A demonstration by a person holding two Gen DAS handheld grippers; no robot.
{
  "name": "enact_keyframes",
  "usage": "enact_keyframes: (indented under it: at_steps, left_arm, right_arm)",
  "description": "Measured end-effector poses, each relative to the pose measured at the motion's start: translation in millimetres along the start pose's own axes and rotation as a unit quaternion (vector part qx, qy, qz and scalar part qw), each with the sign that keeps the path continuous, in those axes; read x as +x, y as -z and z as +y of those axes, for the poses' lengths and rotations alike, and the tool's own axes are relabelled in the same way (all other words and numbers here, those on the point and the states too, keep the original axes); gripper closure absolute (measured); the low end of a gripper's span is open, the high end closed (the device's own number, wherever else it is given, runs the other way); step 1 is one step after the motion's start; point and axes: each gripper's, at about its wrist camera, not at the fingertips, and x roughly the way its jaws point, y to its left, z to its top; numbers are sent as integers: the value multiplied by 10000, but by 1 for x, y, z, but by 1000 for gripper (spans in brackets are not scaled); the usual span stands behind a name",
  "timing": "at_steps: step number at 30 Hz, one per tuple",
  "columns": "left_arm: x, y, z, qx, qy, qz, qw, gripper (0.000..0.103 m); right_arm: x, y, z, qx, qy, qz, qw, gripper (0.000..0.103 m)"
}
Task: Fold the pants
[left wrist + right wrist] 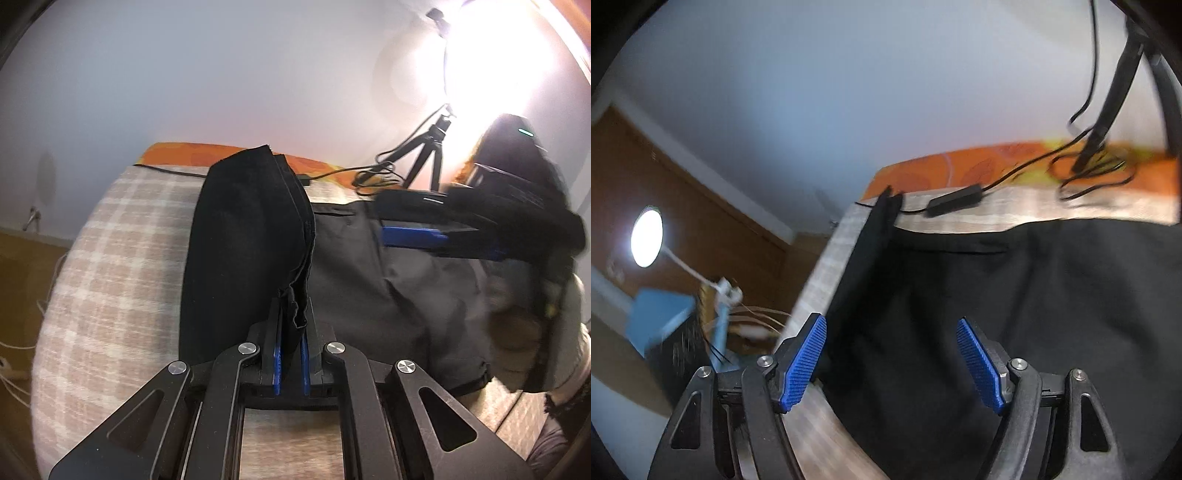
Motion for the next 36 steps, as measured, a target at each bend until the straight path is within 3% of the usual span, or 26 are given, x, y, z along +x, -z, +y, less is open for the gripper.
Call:
enact_keyframes:
  at_steps: [5,8,10,11,13,19,29,36]
  left_arm:
    - [4,1,-14,87,179,84,9998,97]
    - [7,2,-25,187,275,152,9993,97]
    - [7,3,-31,211,340,168,9991,97]
    - [8,3,-35,218,368,174,9989,97]
    - [9,2,-40,222,421,180,9987,97]
    - [13,-3,-64,294,595,201,9976,97]
    - [23,-11,-113,568,900,342,9937,97]
    - [23,-12,-133,841,950,533,9905,85]
  right_arm:
    - [37,-10,-8,407,-97,248,9988,30]
    - [46,-11,-9,563,-133,235,9980,43]
    - [46,-12,-8,527,11,183,9984,73]
    - [46,-13,-6,471,135,168,9987,76]
    - [43,-13,-5,311,332,83,9989,94]
    - [15,-13,-11,61,620,-138,9980,101]
    - [-43,-12,-22,-345,1127,-386,9923,102]
    - [-71,-7,-39,-286,1264,-502,9903,102]
